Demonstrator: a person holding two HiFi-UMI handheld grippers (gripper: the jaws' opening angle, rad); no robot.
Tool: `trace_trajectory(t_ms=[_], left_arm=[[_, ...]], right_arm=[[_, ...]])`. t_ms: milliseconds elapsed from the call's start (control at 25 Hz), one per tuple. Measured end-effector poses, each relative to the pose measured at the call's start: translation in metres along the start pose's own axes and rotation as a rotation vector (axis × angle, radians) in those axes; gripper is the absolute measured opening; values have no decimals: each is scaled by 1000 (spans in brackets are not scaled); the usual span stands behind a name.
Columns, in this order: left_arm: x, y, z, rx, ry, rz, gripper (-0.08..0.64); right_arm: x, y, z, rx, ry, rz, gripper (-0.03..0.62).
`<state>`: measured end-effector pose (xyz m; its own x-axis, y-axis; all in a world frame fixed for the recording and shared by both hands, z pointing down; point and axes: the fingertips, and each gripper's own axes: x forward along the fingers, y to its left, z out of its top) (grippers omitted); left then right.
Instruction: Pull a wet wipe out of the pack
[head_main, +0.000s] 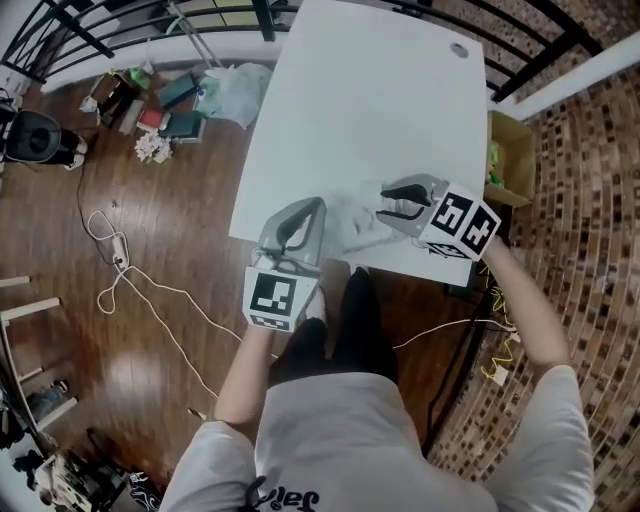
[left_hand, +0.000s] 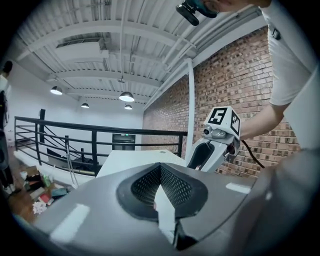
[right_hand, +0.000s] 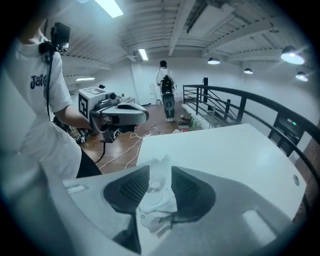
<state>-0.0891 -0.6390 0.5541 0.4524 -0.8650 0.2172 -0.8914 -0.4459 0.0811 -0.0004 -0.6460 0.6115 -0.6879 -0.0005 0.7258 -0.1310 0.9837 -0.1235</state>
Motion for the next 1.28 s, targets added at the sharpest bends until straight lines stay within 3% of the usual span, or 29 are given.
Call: trace_trajectory(t_ms=[360, 520, 680, 920, 1280], left_arm=[[14, 2, -33, -34, 27, 2, 16], [12, 8, -43, -49, 31, 19, 16], [13, 11, -51, -63, 41, 30, 17], [8, 11, -45, -80, 44, 36, 17], [-1, 11, -10, -70, 16, 38, 17]], right_arm=[[59, 1, -16, -36, 54, 107, 117], [64, 8, -10, -57, 50, 131, 56], [61, 8, -9, -60, 42, 119, 3], [38, 11, 0, -54, 29, 82, -2], [-8, -3, 20, -61, 40, -29, -2]])
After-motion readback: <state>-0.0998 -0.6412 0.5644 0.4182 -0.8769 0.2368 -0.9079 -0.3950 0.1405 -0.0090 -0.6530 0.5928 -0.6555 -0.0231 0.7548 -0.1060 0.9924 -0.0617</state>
